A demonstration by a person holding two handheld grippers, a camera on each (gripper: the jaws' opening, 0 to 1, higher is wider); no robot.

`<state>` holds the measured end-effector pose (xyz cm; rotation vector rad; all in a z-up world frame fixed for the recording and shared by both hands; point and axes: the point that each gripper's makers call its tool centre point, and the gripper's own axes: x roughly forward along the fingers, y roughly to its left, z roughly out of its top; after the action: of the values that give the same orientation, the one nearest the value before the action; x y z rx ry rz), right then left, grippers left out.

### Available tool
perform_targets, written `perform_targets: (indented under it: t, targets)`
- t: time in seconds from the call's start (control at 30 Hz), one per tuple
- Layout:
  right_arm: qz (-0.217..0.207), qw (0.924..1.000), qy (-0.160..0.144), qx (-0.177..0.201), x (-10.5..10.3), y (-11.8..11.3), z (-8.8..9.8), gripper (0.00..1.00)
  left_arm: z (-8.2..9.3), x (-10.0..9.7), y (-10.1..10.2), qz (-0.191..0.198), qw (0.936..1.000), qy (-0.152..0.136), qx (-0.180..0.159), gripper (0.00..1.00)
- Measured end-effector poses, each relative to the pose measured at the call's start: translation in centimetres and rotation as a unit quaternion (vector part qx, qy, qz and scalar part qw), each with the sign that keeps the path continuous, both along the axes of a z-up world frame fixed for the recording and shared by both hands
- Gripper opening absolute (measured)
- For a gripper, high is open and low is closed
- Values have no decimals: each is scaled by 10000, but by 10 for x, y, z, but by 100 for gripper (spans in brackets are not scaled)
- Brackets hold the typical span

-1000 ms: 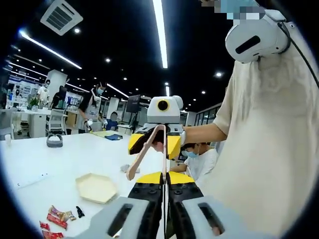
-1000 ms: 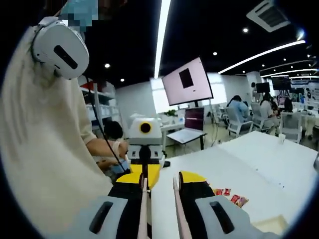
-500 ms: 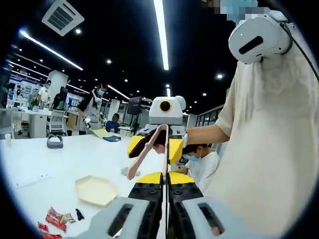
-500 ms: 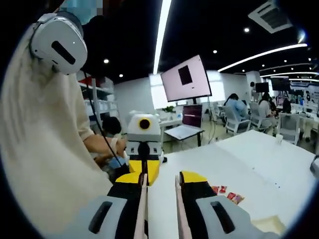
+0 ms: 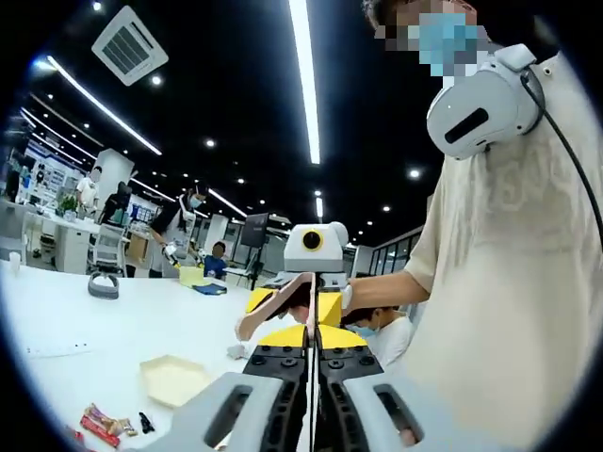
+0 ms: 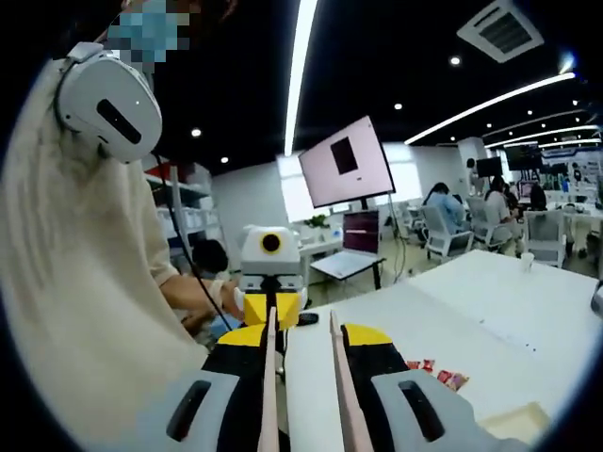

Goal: Place the target food into the container with the food tongs after gripping and lifting it, then release it inside without dropping or visibly crushing the food.

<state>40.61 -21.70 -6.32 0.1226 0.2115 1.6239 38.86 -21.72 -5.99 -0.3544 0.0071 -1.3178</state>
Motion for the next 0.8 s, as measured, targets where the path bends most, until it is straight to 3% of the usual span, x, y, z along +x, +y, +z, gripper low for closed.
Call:
perform_targets:
  t: [0.27, 0.4, 0.57, 0.7, 0.8]
  targets:
    - [-38, 9998, 84, 187, 0, 2, 6, 28, 8, 0, 1, -57, 9996, 38, -261, 0]
    - [96, 9998, 84, -155, -7, 2, -4, 24, -1, -1, -1, -138, 9999, 84, -3, 0]
    - [40, 9986, -163, -512, -6, 4, -16, 24, -18, 0, -3, -98, 9989, 178, 413, 0]
    - [145, 9977, -171, -646, -12, 4, -17, 24, -18, -7, -4, -229, 9983, 175, 505, 0]
    - [157, 9976, -219, -640, -10, 5, -12, 23, -16, -5, -2, -233, 9988, 202, 391, 0]
